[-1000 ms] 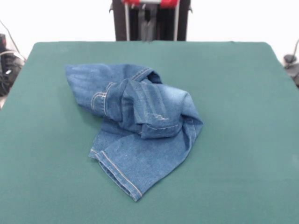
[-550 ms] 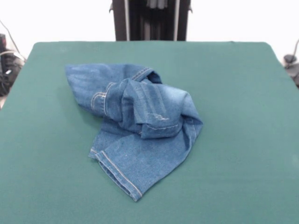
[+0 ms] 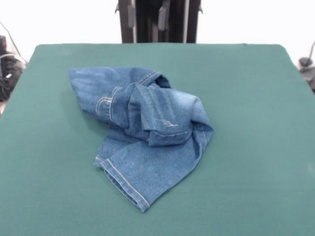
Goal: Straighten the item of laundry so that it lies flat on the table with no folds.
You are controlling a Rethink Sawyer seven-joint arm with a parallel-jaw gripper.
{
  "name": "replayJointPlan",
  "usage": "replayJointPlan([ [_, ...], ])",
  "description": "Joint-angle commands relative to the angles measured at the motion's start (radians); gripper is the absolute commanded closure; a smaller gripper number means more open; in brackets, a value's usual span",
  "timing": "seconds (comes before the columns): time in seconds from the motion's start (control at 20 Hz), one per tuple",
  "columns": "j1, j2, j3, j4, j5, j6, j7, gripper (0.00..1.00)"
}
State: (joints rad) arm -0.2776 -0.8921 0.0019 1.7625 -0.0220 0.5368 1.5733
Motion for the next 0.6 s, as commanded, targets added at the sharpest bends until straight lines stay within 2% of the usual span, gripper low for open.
replayJointPlan([
  [0.05, -0.02, 0.165, 0.119, 0.061, 0.026, -0.122, 0.134, 0.0],
  [0.3, -0.038, 0.228, 0.152, -0.006, 0.012, -0.16, 0.099, 0.0],
  [0.6, -0.051, 0.289, 0.175, -0.118, -0.008, -0.136, 0.045, 0.0],
])
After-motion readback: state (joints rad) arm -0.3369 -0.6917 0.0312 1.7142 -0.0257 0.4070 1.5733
